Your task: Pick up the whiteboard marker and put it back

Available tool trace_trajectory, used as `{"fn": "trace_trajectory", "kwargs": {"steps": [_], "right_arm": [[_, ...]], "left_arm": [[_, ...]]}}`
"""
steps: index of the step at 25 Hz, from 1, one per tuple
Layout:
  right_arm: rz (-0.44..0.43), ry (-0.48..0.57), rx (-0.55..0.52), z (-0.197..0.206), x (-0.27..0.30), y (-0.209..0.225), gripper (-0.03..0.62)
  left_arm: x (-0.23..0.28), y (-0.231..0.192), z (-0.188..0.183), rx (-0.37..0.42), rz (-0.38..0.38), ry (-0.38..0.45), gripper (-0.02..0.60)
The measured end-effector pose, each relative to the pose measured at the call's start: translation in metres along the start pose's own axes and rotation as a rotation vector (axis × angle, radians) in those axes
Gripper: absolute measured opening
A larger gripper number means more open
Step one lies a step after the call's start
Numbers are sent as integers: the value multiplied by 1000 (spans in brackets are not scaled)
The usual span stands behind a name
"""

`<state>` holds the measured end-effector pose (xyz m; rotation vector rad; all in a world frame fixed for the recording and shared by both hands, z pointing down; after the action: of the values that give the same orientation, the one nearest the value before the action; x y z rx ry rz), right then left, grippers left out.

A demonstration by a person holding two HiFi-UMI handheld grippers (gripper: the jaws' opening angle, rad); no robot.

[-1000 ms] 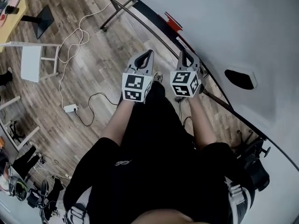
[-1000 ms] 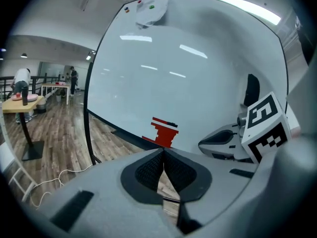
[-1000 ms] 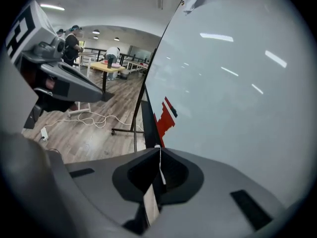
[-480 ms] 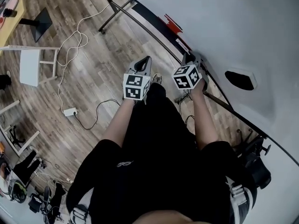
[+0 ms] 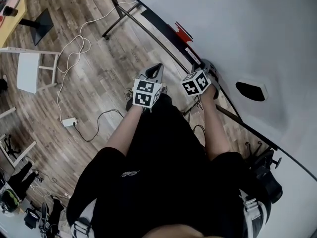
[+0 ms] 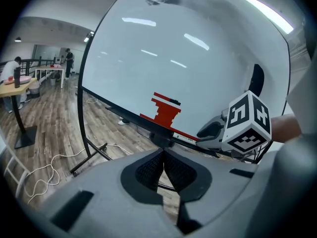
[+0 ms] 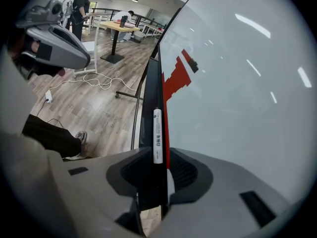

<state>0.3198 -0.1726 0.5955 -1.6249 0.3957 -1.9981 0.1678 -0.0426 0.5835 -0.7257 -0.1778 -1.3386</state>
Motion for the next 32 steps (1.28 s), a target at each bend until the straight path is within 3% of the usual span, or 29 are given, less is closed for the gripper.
{"fn": "trace_trajectory", "kwargs": {"steps": [9,19,27,32], "right_arm": [[-23,-58,-26,-1,16,-4,67],[-17,-12,5,-5,14,-8,57],[-40,149,198,-11,-11,1,57],[-46,323,339,-24,-42,7,57]], "left_arm": [[-3,-12,-6,-9,-35,1,8],[-13,-11,-6,2,-43,-14,8],[-20,-8,-18,41,-48,7,8],[-28,-3,-34,73,-61,63,8]]}}
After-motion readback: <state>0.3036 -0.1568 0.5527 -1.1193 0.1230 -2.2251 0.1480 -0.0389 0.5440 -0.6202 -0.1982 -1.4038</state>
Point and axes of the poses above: the fingertips, and each gripper's own axes: x forward along the fingers, y to its right, z out of its underside, the point moved 7 cm from there along -x, backward along the fingers, and after that the axes turned 4 degrees about z, right-handed, at the moved point
